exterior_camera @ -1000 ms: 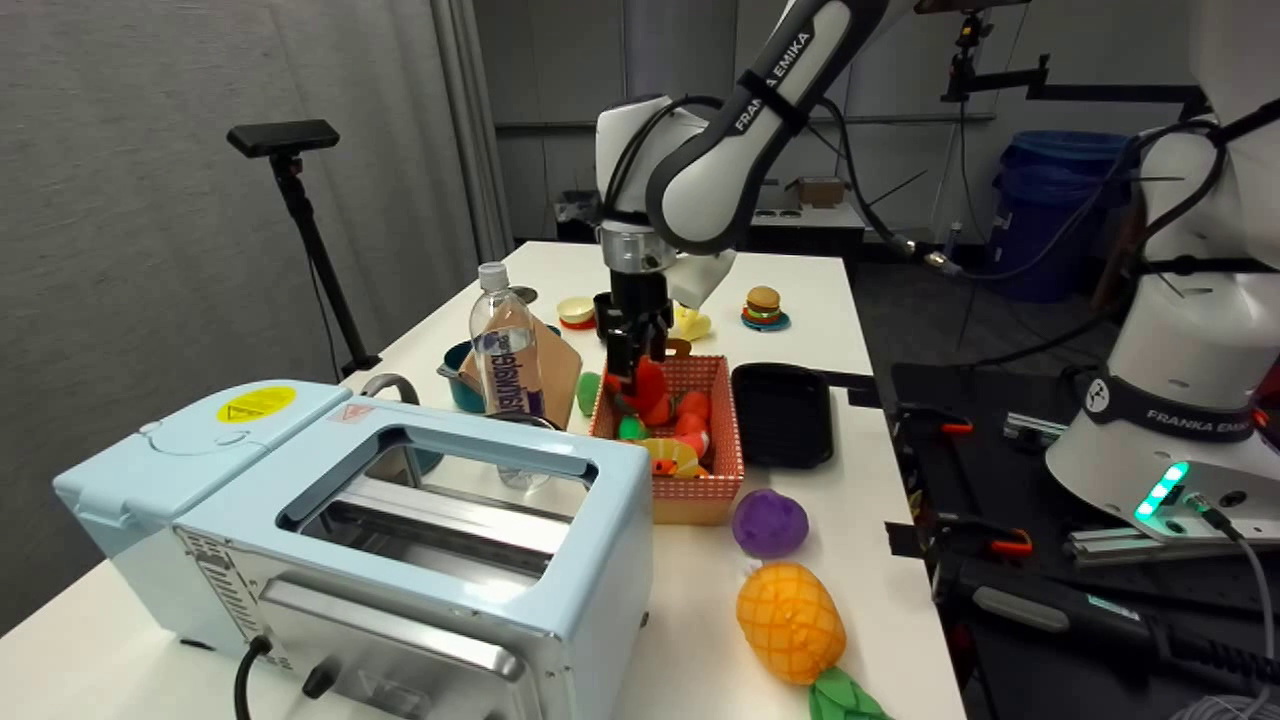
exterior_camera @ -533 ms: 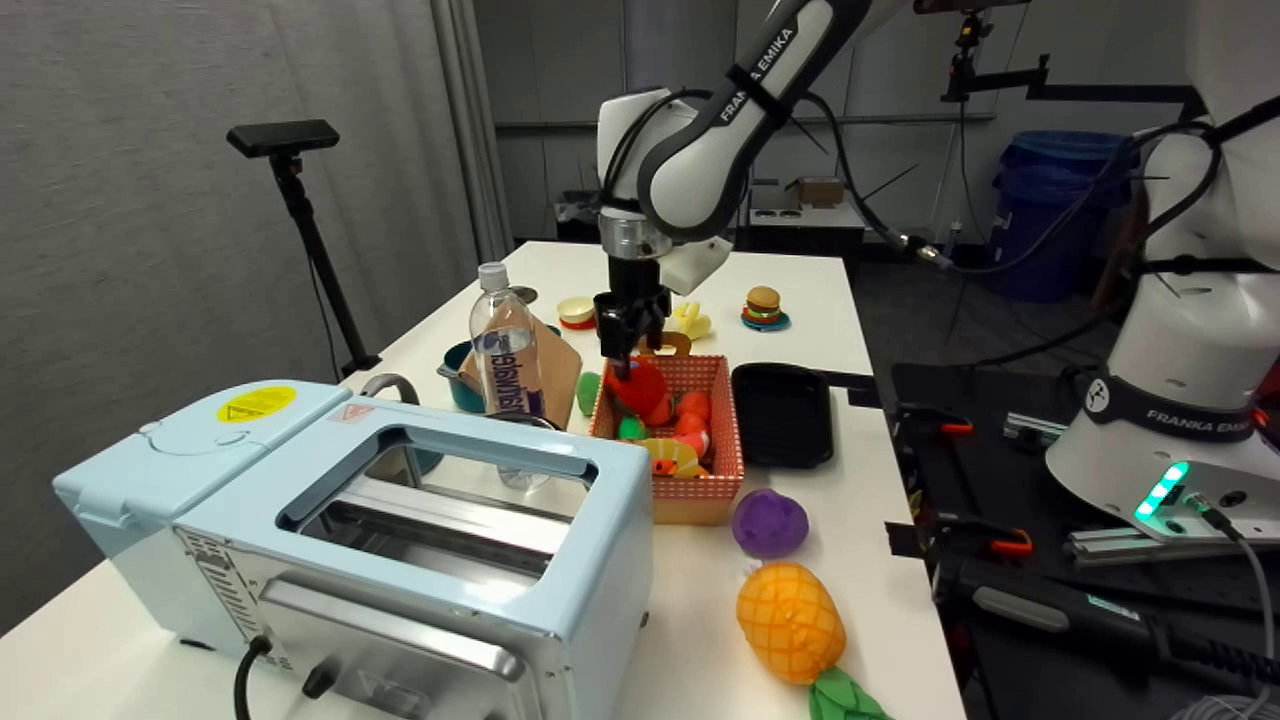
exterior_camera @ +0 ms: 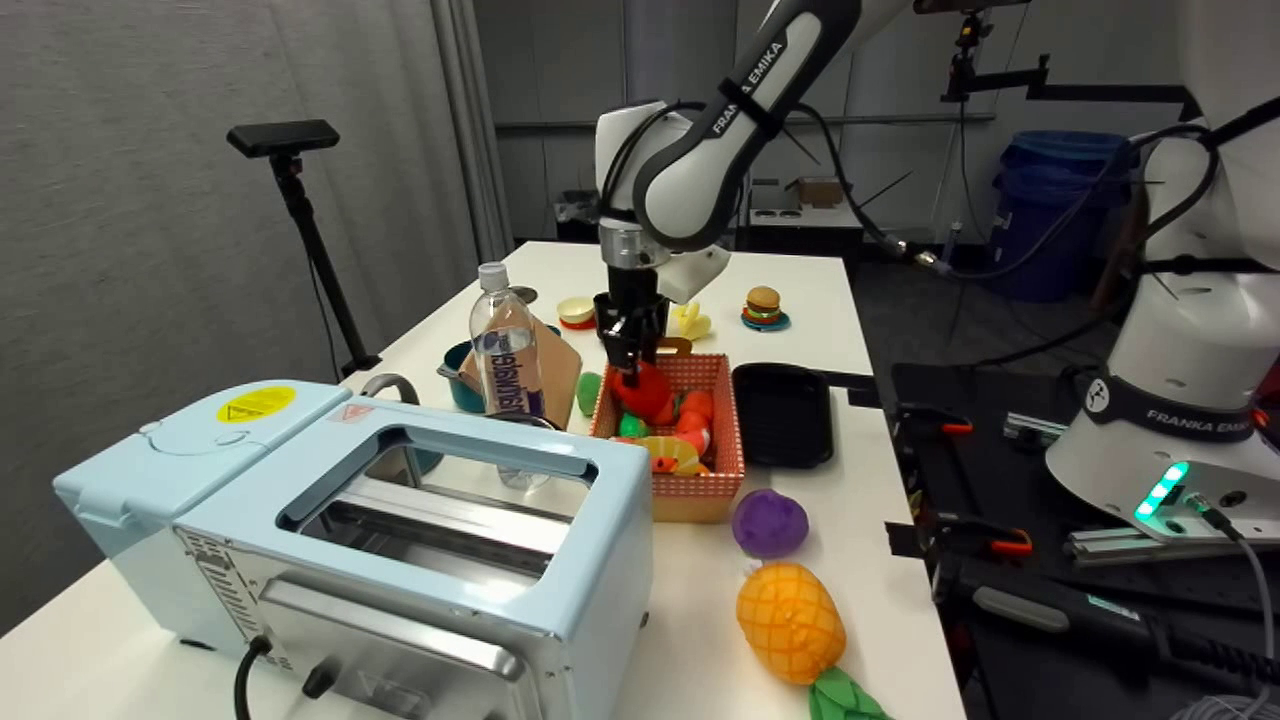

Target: Take the tomato toy out of the basket and place it on the table

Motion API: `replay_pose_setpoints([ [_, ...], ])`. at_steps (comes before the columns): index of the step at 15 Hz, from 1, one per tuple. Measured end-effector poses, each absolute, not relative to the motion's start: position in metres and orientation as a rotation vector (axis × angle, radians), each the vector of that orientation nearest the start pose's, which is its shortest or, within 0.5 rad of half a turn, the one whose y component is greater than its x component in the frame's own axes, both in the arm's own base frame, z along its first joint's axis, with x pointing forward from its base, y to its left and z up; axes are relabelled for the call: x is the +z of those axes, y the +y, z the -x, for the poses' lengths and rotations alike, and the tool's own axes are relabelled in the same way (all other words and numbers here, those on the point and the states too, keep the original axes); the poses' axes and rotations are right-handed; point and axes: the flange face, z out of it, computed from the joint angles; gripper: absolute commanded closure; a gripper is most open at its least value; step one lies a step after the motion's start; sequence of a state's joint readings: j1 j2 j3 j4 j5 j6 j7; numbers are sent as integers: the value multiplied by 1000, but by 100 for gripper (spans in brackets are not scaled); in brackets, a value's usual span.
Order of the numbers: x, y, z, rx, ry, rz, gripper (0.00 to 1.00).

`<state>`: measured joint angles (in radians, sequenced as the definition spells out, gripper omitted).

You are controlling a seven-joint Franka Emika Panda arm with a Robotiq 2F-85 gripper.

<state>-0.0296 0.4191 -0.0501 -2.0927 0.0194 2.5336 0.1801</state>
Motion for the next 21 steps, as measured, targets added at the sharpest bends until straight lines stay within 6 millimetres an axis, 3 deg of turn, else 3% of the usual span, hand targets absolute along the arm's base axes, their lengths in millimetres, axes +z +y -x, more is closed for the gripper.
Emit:
replay_pose_setpoints([
  [3, 221, -51, -585, -34, 447, 3117, 97],
  [7, 225, -61, -581, -40, 484, 3115, 97],
  [10, 242, -67, -567, -58, 504, 3109, 97],
  [16, 307, -70, -493, -131, 539, 3077, 97],
  [21, 348, -79, -426, -123, 590, 3047, 97],
])
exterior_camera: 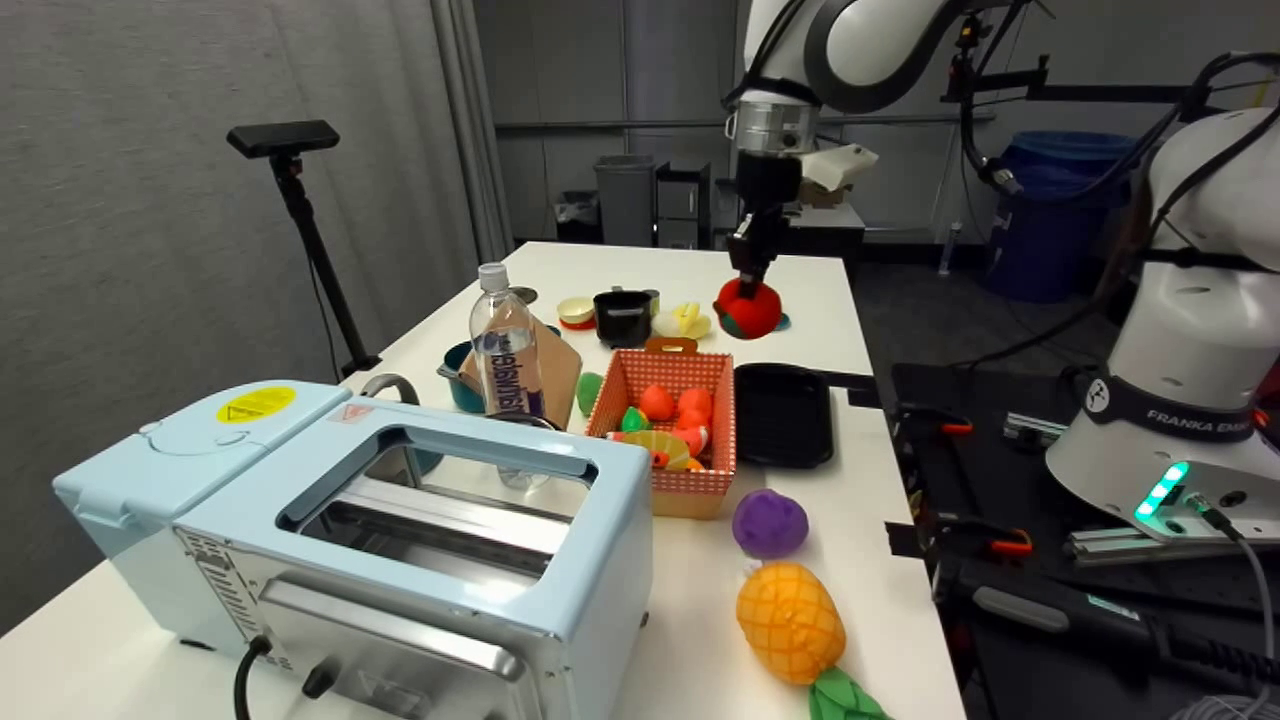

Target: Take the tomato toy out of the basket and place it on the table

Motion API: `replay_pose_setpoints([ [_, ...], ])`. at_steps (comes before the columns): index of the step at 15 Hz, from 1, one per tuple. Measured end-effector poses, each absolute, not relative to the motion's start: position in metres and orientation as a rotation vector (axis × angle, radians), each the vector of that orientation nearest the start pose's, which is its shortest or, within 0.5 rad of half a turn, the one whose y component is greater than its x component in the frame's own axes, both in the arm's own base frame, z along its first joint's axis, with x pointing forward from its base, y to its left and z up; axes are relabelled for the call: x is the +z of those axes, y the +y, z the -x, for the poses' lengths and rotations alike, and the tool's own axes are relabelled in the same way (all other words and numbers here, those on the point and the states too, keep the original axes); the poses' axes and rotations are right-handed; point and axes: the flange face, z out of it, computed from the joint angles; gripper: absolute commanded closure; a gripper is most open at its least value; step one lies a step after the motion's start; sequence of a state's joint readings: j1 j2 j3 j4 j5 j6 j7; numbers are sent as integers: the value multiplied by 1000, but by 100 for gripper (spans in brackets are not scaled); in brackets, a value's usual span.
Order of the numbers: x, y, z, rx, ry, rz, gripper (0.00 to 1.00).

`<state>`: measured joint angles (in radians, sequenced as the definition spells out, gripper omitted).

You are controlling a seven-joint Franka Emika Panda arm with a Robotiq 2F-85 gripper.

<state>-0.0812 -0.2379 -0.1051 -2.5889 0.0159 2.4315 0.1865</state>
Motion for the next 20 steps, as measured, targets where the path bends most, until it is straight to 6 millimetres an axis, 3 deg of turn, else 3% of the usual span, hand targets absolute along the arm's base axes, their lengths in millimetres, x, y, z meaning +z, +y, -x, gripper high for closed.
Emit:
replay_pose_setpoints([
  [1, 354, -82, -411, -104, 603, 3045, 97],
  [2, 360, -84, -397, -85, 616, 3046, 62],
  [3, 364, -85, -382, -62, 630, 3049, 61],
  [6, 370, -84, -343, 60, 643, 3062, 40],
  [11, 394, -78, -316, 203, 631, 3081, 2],
  [20, 407, -72, -287, 394, 584, 3116, 0],
])
